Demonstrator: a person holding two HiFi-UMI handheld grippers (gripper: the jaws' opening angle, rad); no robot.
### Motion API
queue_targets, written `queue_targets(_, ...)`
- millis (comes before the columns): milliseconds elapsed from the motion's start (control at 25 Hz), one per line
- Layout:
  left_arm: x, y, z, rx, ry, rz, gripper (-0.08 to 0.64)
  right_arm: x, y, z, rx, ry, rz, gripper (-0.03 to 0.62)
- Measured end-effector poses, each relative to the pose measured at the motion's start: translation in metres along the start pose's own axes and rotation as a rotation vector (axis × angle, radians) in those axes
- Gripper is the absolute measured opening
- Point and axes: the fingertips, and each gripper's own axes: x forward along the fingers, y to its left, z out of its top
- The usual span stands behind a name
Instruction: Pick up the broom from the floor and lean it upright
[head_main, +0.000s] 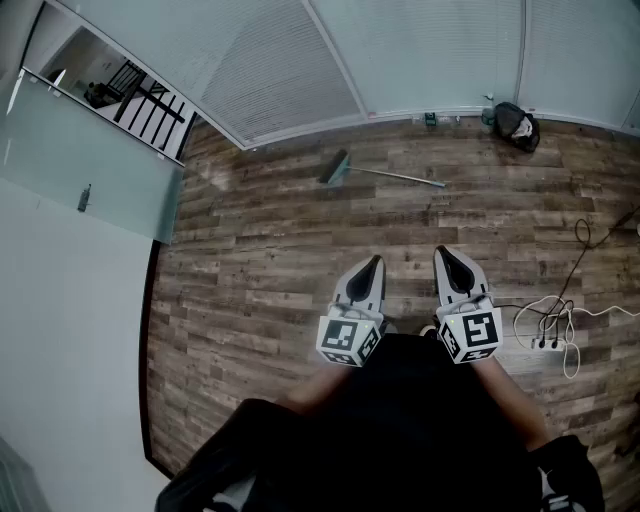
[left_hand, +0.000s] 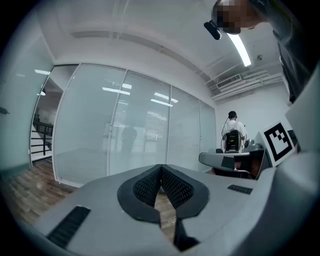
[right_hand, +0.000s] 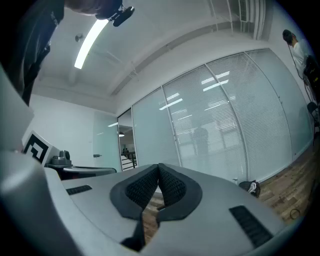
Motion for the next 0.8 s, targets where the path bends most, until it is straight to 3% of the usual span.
queue_targets(600, -0.004, -0.001, -0.008, -0.035, 0.024, 0.006, 0.021, -0.002, -0.012, 0.000, -0.003, -0.013, -0.049, 0.017)
queue_targets(800, -0.011, 0.003, -0.011, -0.016, 0.021, 0.034, 0.021, 0.003, -0.018, -0.006, 0.060, -0.024, -0.033, 0.018)
